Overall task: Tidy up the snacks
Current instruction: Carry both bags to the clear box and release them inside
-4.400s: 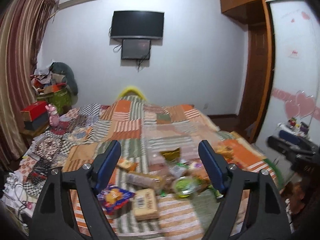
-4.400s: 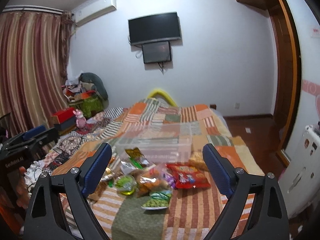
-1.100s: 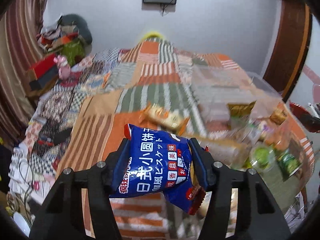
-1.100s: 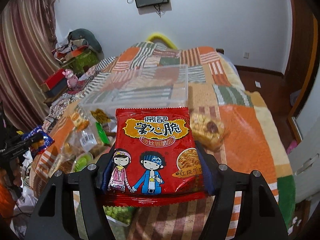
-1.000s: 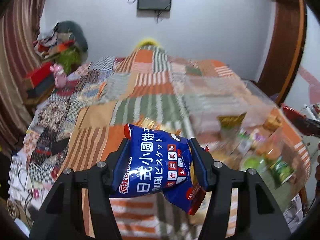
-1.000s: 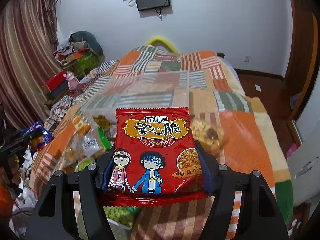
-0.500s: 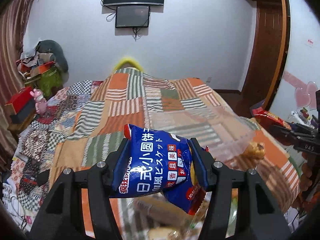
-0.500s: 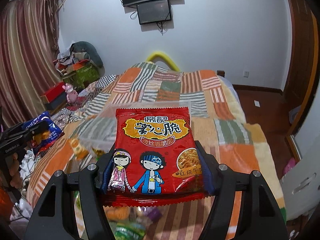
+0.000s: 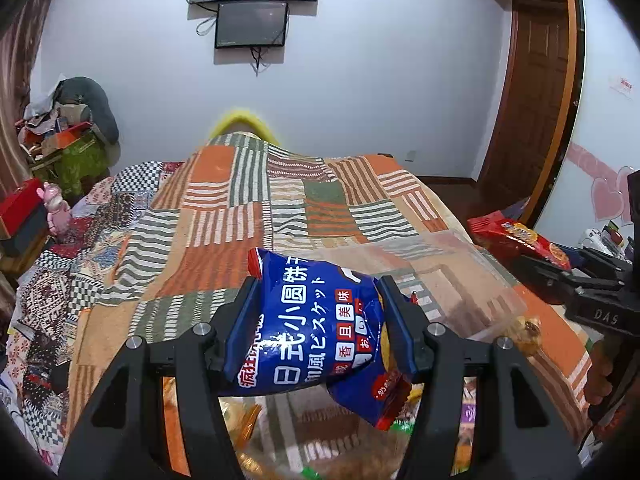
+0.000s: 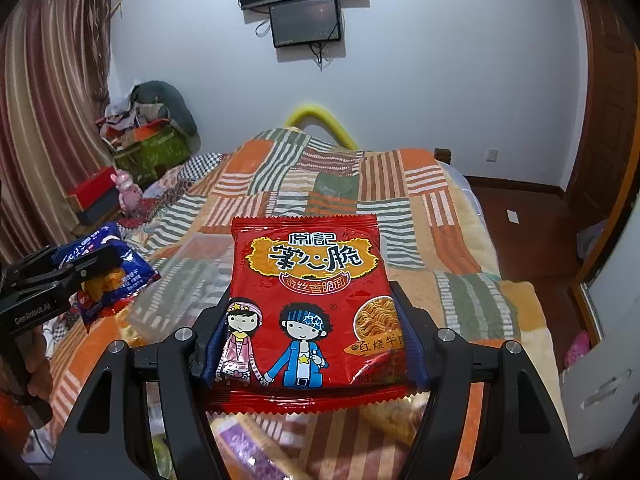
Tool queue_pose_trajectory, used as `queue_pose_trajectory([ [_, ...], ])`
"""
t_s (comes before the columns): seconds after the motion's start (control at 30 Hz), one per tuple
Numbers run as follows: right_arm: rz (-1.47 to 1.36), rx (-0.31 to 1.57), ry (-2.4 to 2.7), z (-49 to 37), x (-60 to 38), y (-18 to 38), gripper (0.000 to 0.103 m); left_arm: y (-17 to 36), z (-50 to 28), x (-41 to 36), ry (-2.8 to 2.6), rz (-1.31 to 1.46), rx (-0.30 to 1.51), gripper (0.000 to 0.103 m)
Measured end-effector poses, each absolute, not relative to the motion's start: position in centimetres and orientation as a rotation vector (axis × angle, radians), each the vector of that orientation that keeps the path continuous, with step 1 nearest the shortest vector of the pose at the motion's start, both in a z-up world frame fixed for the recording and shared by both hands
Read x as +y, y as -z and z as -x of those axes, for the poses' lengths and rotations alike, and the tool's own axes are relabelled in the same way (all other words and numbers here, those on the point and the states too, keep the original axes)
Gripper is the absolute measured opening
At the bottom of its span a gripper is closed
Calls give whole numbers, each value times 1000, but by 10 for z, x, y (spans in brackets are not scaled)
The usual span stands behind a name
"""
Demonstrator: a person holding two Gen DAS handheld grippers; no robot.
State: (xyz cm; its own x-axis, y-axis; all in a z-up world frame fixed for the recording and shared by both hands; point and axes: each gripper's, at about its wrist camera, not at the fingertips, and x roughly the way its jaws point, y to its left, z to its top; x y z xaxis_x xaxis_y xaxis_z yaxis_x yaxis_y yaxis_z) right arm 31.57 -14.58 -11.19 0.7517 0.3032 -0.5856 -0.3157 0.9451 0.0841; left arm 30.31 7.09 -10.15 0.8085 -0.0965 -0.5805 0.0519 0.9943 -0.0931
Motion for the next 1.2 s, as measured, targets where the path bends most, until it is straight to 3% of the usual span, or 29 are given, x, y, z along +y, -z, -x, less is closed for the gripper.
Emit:
queue_pose_trajectory([
  [0.77,145,791,-322,-367,-127,151,66,160,-383,50,92,22,817,59],
  [1.2,161,800,-332,-361,-127,148,70,141,-371,49,87,21,776,59],
])
